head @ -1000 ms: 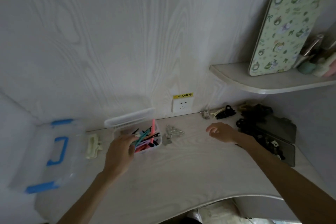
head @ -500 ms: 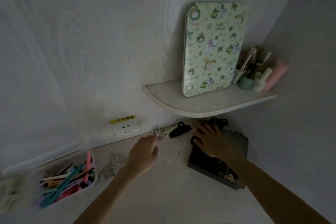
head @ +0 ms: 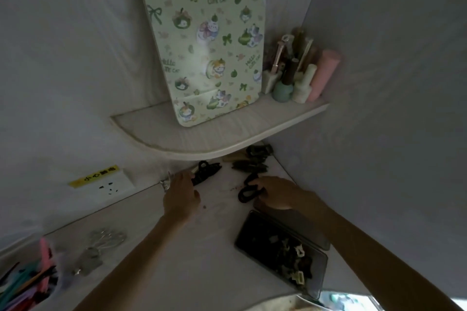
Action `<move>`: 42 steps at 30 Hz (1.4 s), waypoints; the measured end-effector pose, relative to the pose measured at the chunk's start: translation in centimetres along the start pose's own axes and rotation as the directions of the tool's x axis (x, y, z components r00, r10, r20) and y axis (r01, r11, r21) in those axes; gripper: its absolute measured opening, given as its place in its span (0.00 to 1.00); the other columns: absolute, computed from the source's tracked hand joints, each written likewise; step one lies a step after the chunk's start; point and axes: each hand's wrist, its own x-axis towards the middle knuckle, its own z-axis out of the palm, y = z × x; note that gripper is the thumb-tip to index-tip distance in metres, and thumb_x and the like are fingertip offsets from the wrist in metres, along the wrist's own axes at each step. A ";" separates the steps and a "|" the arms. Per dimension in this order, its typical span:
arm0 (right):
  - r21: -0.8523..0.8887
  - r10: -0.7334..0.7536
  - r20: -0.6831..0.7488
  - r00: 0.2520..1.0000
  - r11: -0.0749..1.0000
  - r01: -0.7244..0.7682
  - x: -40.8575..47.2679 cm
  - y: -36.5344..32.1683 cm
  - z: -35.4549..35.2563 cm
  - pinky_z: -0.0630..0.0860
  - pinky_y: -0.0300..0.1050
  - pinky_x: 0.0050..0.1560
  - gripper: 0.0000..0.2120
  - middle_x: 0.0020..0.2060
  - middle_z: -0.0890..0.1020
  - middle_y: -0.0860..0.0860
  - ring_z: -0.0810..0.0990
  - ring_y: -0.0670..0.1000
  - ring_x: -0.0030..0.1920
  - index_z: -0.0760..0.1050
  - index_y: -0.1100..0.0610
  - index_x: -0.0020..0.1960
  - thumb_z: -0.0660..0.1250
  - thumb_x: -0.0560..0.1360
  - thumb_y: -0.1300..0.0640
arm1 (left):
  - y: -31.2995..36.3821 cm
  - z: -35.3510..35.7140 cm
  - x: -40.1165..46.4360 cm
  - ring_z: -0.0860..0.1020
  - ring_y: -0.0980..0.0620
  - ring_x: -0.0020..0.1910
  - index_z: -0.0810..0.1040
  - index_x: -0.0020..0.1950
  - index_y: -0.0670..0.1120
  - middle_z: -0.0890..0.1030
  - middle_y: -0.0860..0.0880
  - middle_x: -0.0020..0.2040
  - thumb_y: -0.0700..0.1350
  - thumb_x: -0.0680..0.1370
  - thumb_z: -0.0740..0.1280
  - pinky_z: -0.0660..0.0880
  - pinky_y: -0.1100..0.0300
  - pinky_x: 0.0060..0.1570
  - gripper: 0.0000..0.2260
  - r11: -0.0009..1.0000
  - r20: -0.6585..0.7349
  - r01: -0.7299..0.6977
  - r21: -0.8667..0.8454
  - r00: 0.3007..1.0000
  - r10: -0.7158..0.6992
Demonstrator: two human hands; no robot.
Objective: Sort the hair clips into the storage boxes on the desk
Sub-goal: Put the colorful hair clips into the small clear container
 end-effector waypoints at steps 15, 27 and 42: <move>-0.001 0.229 -0.205 0.951 0.972 -0.235 4.5 0.7 -1.2 0.70 0.48 0.61 0.18 0.60 0.75 0.58 0.75 0.57 0.59 0.71 0.61 0.62 0.56 0.79 0.50 | -0.9 0.0 1.8 0.75 0.48 0.58 0.74 0.59 0.51 0.76 0.50 0.58 0.51 0.76 0.66 0.74 0.52 0.53 0.13 0.988 0.012 -0.073 0.134 0.997 0.072; 0.586 0.000 0.089 0.996 0.808 -0.052 6.8 -5.8 1.4 0.75 0.42 0.45 0.06 0.47 0.78 0.60 0.75 0.50 0.39 0.75 0.63 0.51 0.61 0.76 0.65 | -4.4 -1.8 1.4 0.80 0.48 0.45 0.78 0.46 0.48 0.82 0.49 0.45 0.53 0.79 0.59 0.74 0.58 0.41 0.12 0.947 0.054 -0.029 0.320 0.998 0.012; -0.014 -0.028 -0.262 0.965 1.000 0.025 8.0 -2.5 2.4 0.72 0.43 0.52 0.16 0.59 0.77 0.56 0.75 0.56 0.59 0.74 0.58 0.60 0.66 0.73 0.58 | -6.3 -2.9 0.2 0.79 0.47 0.54 0.75 0.55 0.47 0.81 0.48 0.54 0.49 0.79 0.61 0.73 0.55 0.50 0.09 0.998 0.094 0.049 0.030 0.994 -0.051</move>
